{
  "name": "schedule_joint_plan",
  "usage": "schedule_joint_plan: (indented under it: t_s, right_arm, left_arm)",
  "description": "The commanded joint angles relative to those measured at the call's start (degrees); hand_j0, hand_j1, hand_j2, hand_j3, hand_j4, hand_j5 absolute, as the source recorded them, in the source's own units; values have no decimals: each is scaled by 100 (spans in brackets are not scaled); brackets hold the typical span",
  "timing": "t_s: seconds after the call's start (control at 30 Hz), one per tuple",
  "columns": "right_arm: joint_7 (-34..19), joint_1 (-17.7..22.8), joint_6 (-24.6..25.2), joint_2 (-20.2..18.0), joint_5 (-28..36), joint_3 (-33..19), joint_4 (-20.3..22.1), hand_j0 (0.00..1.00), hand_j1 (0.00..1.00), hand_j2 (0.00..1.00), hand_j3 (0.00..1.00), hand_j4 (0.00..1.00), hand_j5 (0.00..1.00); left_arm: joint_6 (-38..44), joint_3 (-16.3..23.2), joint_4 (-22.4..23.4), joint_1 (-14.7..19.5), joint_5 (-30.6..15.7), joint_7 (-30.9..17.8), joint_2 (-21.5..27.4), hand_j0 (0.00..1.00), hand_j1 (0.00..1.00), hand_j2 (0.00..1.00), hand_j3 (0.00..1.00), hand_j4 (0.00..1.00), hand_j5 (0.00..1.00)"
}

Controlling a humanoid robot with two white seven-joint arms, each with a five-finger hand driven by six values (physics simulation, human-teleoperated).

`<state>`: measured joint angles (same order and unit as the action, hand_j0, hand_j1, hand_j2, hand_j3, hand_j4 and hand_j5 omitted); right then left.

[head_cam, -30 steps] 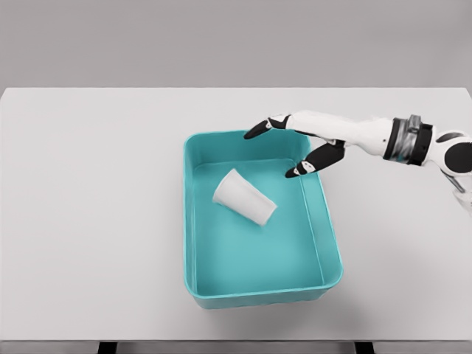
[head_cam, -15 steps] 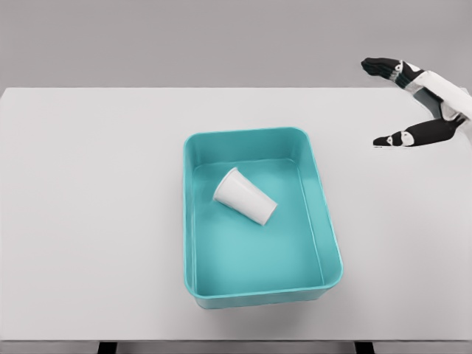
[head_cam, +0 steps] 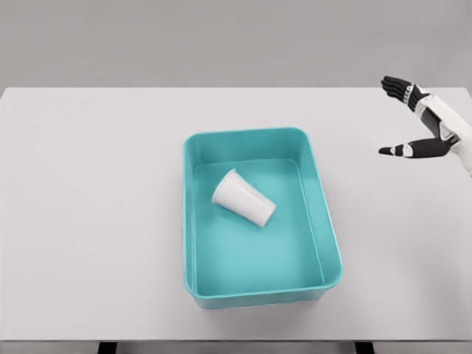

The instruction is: Put the paper cup into the basket with your right arm

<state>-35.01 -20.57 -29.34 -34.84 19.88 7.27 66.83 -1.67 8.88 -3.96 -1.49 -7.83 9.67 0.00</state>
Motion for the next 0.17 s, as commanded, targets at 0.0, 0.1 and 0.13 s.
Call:
schedule_joint_plan:
  t_s: [0.0, 0.1, 0.13]
  right_arm:
    - [1, 0, 16, 30, -2, -15, -48, 100, 100, 100, 100, 100, 100]
    - [1, 0, 25, 21, 7, -16, -48, 100, 100, 100, 100, 100, 100]
    - [1, 0, 25, 21, 7, -16, -74, 100, 100, 100, 100, 100, 100]
  left_arm:
    - [0, 0, 0, 0, 1, 0, 0, 100, 100, 100, 100, 100, 100]
    - [-9, 0, 0, 0, -8, 8, 0, 100, 100, 100, 100, 100, 100]
    - [-9, -9, -8, 0, -8, 0, 0, 100, 100, 100, 100, 100, 100]
